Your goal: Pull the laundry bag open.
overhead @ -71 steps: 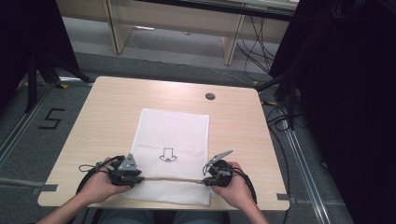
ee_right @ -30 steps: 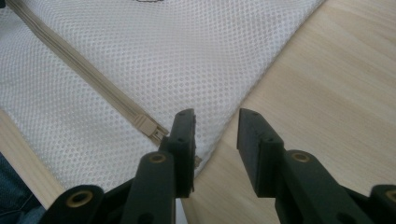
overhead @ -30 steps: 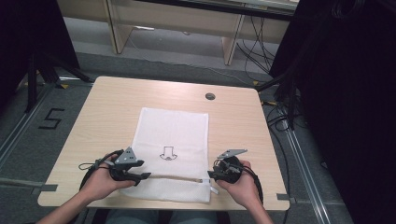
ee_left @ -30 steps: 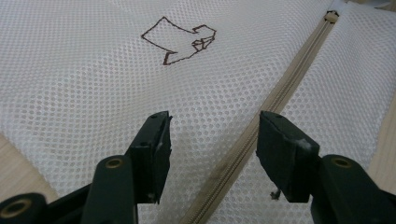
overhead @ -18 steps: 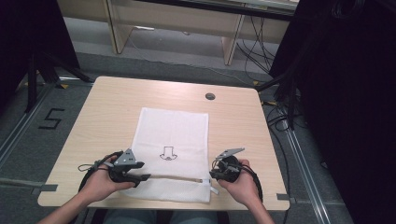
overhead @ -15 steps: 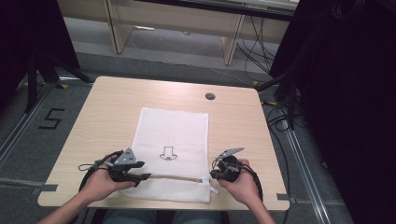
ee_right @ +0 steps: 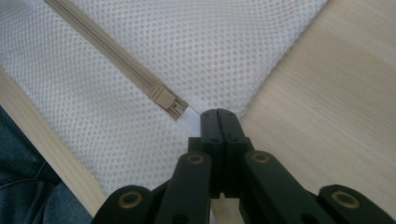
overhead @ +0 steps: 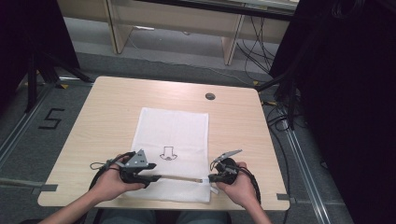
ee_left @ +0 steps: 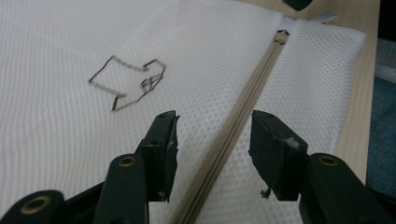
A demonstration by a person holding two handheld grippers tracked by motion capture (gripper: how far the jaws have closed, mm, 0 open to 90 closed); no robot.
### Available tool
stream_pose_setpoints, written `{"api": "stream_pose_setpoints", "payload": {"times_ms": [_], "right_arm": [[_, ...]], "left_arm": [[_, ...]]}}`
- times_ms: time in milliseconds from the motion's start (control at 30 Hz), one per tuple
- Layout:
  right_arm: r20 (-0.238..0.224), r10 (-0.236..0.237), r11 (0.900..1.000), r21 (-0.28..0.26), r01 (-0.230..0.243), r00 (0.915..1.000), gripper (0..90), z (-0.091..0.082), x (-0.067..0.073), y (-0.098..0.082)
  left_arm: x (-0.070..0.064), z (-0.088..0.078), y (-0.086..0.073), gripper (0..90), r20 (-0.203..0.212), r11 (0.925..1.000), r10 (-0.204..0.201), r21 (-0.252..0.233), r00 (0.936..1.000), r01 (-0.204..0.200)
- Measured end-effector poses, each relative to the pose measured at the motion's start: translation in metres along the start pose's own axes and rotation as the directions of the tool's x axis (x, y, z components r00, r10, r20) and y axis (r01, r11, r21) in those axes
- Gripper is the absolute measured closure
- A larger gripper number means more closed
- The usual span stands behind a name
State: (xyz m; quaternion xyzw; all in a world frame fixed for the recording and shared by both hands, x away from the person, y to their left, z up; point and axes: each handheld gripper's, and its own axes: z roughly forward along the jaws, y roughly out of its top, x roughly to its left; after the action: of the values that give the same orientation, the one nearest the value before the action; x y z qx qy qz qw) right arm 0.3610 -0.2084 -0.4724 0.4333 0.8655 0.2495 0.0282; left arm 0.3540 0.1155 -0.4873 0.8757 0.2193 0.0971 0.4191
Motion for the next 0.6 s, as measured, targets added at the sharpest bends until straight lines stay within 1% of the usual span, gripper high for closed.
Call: {"api": "stream_pose_setpoints", "payload": {"times_ms": [33,67,100,133,167,200,233,267,300,333,367,400,467,500,533,567,600], "right_arm": [[-0.003,-0.003,1.0,0.0,0.003,1.0,90.0,0.002,0.0,0.0],[-0.012,-0.02,1.0,-0.01,0.019,0.9997,90.0,0.005,-0.001,0.001],[-0.012,-0.017,1.0,-0.011,0.017,0.9998,90.0,0.006,0.001,0.001],[-0.014,0.003,1.0,0.0,-0.003,0.9999,90.0,0.006,0.003,0.001],[-0.008,0.008,1.0,-0.001,-0.008,0.9999,90.0,0.006,0.005,0.001],[-0.021,-0.023,0.999,-0.025,0.022,0.9995,90.0,0.007,0.004,0.001],[-0.018,-0.027,0.999,-0.032,0.026,0.9995,90.0,0.007,0.006,0.001],[-0.018,-0.011,1.0,-0.013,0.01,0.9998,90.0,0.007,0.008,0.001],[-0.018,-0.032,0.999,-0.02,0.032,0.9993,90.0,0.009,0.007,0.001],[-0.018,-0.034,0.999,-0.015,0.033,0.9993,90.0,0.01,0.007,0.001],[-0.014,-0.036,0.999,-0.008,0.036,0.9993,90.0,0.011,0.007,0.0],[-0.013,-0.028,1.0,-0.001,0.028,0.9995,90.0,0.011,0.008,0.0],[-0.013,-0.027,1.0,0.0,0.027,0.9996,90.0,0.012,0.008,-0.001],[-0.013,-0.034,0.999,-0.004,0.034,0.9993,90.0,0.013,0.008,-0.001],[-0.012,-0.036,0.999,-0.002,0.036,0.9993,90.0,0.013,0.008,-0.001],[-0.008,-0.018,1.0,0.012,0.018,0.9998,90.0,0.014,0.009,-0.001],[-0.005,-0.011,1.0,0.022,0.011,0.9999,90.0,0.014,0.009,-0.001]], "left_arm": [[-0.003,0.003,0.004,51.4,0.006,0.9998,0.017,-0.013,0.9998,-0.017],[-0.006,0.007,0.009,51.6,0.013,0.9996,0.019,-0.02,0.9997,-0.019],[-0.008,0.011,0.013,51.9,0.027,0.9994,0.023,-0.025,0.9994,-0.022],[-0.011,0.015,0.017,52.2,0.038,0.9991,0.036,-0.023,0.9986,-0.035],[-0.013,0.02,0.021,52.6,0.051,0.9986,0.051,-0.017,0.9974,-0.05],[-0.016,0.025,0.024,53.3,0.064,0.9986,0.049,-0.023,0.9968,-0.047],[-0.018,0.029,0.026,54.3,0.077,0.9985,0.054,-0.013,0.9956,-0.053],[-0.02,0.034,0.029,55.3,0.087,0.9977,0.068,-0.01,0.9939,-0.068],[-0.021,0.037,0.031,56.2,0.09,0.9963,0.085,0.003,0.9923,-0.086],[-0.024,0.041,0.033,57.3,0.102,0.9973,0.073,0.0,0.9921,-0.073],[-0.025,0.044,0.035,57.9,0.106,0.9968,0.08,0.002,0.9912,-0.08],[-0.027,0.046,0.036,58.2,0.104,0.9963,0.085,0.004,0.9909,-0.086],[-0.028,0.05,0.039,59.2,0.111,0.9952,0.094,0.015,0.9893,-0.096],[-0.028,0.052,0.04,60.0,0.112,0.9942,0.103,0.019,0.9884,-0.106],[-0.028,0.054,0.041,60.5,0.112,0.9943,0.103,0.018,0.9883,-0.106],[-0.029,0.056,0.043,61.2,0.111,0.9943,0.102,0.017,0.9885,-0.105],[-0.029,0.059,0.044,61.8,0.118,0.994,0.105,0.019,0.9875,-0.108]]}}
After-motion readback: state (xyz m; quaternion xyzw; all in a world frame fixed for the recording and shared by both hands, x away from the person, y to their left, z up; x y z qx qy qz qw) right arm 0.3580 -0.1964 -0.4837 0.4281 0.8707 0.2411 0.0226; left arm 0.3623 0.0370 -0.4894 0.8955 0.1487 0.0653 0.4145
